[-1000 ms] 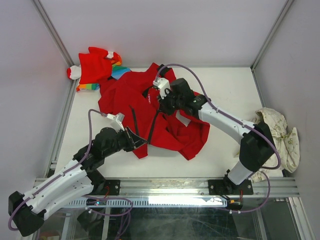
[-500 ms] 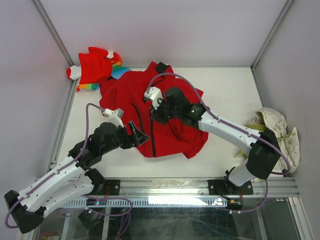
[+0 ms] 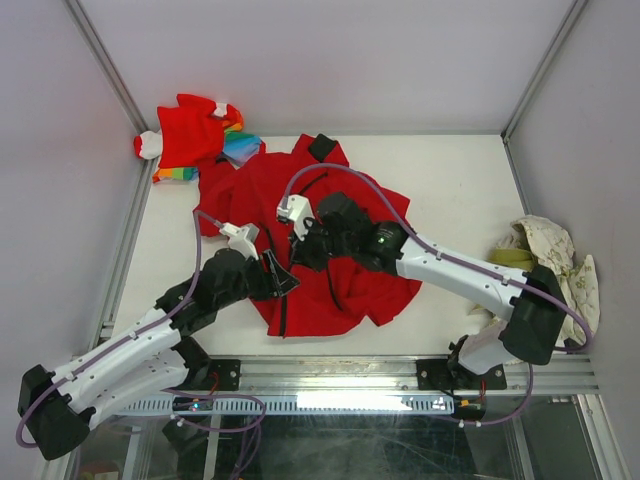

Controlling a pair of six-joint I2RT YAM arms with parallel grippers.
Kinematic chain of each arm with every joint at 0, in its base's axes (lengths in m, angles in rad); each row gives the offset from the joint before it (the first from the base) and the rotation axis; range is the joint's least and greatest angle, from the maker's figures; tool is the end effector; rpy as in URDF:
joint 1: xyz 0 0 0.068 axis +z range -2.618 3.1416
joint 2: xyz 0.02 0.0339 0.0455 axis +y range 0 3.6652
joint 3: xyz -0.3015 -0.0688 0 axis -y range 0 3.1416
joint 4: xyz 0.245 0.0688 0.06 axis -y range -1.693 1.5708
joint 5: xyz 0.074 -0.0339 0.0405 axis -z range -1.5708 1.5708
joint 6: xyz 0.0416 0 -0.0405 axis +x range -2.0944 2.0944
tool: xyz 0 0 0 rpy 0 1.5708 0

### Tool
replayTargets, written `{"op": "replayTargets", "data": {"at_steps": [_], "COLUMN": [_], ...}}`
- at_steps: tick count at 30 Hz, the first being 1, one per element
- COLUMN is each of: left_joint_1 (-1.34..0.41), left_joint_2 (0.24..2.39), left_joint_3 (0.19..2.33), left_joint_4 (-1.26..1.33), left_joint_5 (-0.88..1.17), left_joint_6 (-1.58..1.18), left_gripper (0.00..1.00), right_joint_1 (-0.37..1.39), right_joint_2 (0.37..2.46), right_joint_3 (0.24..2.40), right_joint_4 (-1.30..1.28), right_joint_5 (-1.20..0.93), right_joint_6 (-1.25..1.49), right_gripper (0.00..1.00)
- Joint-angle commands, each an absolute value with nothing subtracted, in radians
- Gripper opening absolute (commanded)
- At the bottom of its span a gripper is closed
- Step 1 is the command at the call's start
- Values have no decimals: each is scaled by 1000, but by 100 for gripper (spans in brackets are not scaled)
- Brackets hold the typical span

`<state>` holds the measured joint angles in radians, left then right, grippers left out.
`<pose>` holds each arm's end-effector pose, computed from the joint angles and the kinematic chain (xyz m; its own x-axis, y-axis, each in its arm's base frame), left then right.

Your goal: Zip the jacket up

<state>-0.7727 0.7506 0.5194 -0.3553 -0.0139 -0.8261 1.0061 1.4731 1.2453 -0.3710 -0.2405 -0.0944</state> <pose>0.1064 -0.1029 0.2574 -0.7757 -0.2705 -0.5701 0.1761 0.7748 -0.6072 0.1721 0.2902 0.3522 -0.2130 -0.5074 -0.8350 -0.9500 0.3071 0.0558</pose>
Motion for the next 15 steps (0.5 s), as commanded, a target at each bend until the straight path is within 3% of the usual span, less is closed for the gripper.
{"op": "replayTargets", "data": {"at_steps": [1, 4, 6, 15], "left_joint_1": [-778, -781, -790, -836], "left_joint_2": [762, 773, 771, 722], "left_joint_3": [511, 477, 452, 409], "left_joint_4": [-262, -262, -263, -344], "left_joint_5": [60, 139, 180, 201], "left_joint_6": [-813, -826, -843, -894], "left_gripper": [34, 9, 0, 0], "right_joint_1": [1012, 978, 929, 708], "right_joint_2": [1492, 1553, 1603, 1813], "right_joint_3": [1288, 1344, 1389, 1624], "right_joint_4": [-315, -311, -298, -261], "right_joint_5": [-171, -31, 48, 109], "right_joint_6": [-93, -119, -126, -168], "right_gripper": [0, 0, 0, 0]}}
